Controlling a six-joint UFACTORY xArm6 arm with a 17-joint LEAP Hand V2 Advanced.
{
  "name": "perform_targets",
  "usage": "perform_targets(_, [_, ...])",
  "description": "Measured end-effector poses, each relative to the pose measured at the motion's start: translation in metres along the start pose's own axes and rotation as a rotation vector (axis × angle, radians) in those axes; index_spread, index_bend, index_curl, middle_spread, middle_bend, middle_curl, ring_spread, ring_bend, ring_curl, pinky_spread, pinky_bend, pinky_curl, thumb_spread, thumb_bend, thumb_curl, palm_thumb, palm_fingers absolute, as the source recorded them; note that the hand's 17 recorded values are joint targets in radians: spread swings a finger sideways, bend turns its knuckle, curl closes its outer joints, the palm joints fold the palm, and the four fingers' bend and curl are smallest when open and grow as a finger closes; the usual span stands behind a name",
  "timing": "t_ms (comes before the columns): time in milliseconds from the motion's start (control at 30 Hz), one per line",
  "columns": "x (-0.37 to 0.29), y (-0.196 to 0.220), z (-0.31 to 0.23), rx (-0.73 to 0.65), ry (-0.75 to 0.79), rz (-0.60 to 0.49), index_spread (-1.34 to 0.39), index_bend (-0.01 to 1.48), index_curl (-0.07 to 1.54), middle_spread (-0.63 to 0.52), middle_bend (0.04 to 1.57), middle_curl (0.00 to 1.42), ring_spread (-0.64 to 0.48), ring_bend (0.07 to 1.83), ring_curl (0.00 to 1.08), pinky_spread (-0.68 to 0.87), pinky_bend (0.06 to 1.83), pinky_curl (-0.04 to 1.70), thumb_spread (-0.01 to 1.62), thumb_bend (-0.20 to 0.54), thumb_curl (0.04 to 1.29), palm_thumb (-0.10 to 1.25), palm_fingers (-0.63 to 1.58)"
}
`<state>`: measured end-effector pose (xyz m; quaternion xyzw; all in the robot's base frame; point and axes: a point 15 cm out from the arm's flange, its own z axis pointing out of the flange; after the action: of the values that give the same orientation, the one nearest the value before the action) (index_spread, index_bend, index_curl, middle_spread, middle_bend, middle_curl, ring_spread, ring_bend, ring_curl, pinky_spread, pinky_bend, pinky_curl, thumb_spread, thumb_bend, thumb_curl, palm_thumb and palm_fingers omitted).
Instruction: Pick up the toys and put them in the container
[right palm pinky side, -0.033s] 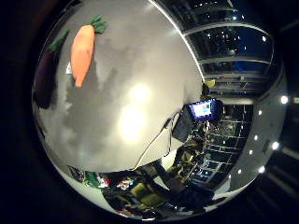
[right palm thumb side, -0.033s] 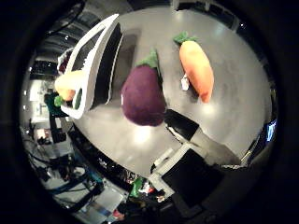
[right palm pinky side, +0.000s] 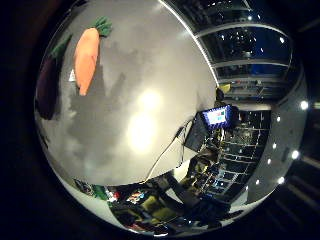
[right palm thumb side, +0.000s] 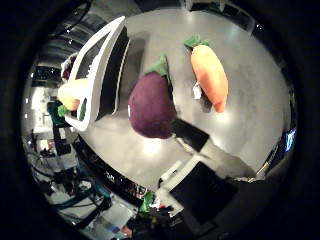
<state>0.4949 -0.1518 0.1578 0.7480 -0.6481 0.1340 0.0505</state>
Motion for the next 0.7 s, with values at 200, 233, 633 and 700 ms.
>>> perform_targets(200, [-0.005, -0.019, 0.011, -0.053, 0.006, 0.179, -0.19, 0.12, 0.24, 0.02, 0.32, 0.37, 0.05, 0.57, 0.33, 0.45, 0.37, 0.33, 1.02, -0.047, 0.29, 0.36, 0.47])
perform_targets(233, [-0.005, -0.017, 0.014, -0.087, 0.008, 0.2, -0.18, 0.13, 0.23, 0.03, 0.33, 0.37, 0.05, 0.59, 0.33, 0.44, 0.38, 0.33, 1.02, -0.045, 0.29, 0.34, 0.46])
perform_targets(633, [0.034, -0.029, 0.053, -0.337, 0.025, 0.335, -0.08, 0.19, 0.3, 0.2, 0.29, 0.35, 0.19, 0.53, 0.28, 0.49, 0.47, 0.31, 0.98, -0.03, 0.28, 0.24, 0.33])
perform_targets(700, [0.03, -0.027, 0.06, -0.351, 0.016, 0.339, -0.08, 0.21, 0.31, 0.2, 0.27, 0.35, 0.2, 0.52, 0.27, 0.49, 0.46, 0.3, 0.98, -0.029, 0.28, 0.23, 0.35])
